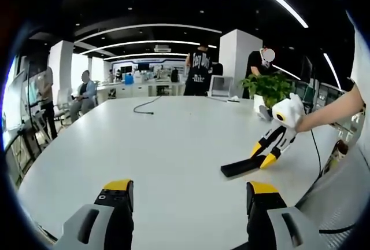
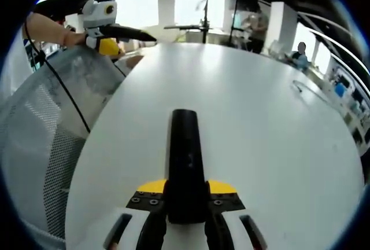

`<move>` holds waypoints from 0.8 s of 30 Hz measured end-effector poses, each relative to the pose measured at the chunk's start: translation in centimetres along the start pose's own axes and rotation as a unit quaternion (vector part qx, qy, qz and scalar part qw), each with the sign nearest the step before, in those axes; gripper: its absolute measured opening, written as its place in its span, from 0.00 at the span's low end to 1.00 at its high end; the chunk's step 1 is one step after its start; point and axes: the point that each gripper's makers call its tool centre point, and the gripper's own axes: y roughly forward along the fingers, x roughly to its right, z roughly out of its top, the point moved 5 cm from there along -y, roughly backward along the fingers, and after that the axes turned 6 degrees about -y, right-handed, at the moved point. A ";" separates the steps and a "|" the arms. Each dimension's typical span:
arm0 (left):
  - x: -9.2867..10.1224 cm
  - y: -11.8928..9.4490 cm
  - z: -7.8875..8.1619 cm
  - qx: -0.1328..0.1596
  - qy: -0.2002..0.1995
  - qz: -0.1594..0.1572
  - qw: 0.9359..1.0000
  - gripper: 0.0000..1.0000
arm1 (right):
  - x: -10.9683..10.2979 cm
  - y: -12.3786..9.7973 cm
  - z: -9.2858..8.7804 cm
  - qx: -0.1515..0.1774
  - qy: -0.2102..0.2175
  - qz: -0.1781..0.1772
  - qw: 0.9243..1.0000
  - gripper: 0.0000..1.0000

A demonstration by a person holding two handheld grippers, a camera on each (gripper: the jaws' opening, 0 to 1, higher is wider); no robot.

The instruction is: Press the specified remote control buttons in sequence, fully releasing each button before pressing the next.

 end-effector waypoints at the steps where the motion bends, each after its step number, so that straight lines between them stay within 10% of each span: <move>1: 0.0 0.0 0.0 -0.001 0.000 0.000 1.000 0.82 | 0.0 0.0 0.0 0.000 0.000 0.000 1.000 0.22; 24: -0.1 0.0 0.0 0.000 -0.003 0.001 1.000 0.82 | 1.2 -0.1 0.0 0.001 -0.001 -0.001 1.000 0.22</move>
